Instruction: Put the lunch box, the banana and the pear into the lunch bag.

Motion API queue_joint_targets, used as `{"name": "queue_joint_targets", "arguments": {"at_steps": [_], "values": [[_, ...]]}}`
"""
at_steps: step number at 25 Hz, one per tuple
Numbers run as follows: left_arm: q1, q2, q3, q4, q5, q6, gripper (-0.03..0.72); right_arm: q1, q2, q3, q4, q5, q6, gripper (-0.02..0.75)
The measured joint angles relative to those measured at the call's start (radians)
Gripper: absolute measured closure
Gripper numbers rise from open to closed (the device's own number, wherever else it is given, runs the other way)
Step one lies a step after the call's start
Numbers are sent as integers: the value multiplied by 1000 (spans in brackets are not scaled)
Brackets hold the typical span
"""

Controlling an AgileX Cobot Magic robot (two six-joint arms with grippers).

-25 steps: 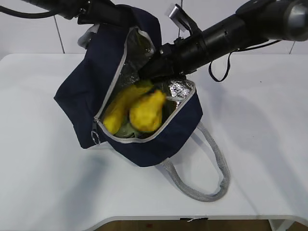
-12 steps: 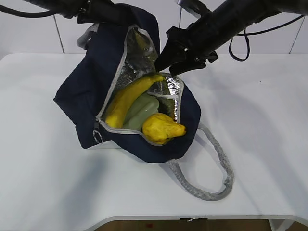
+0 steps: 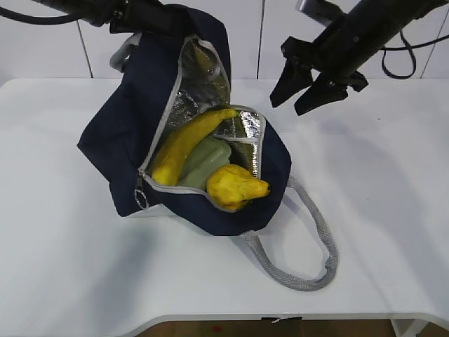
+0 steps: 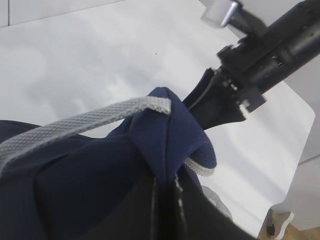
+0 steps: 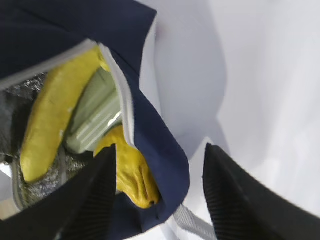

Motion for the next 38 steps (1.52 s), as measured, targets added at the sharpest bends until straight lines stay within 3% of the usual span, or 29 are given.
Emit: {"name": "queue_joint_targets", "arguments": {"at_steps": [6,19,38], "values": [[1,0,0,-2,-15,0,696,-2,-76,27,-29,1,74,295],[6,0,0,-1,-39,0,696,-4,-170,297,-21,4,52,295],[6,0,0,6,-37,0,696,-4,-210,550,175,-65,-175,296]]}}
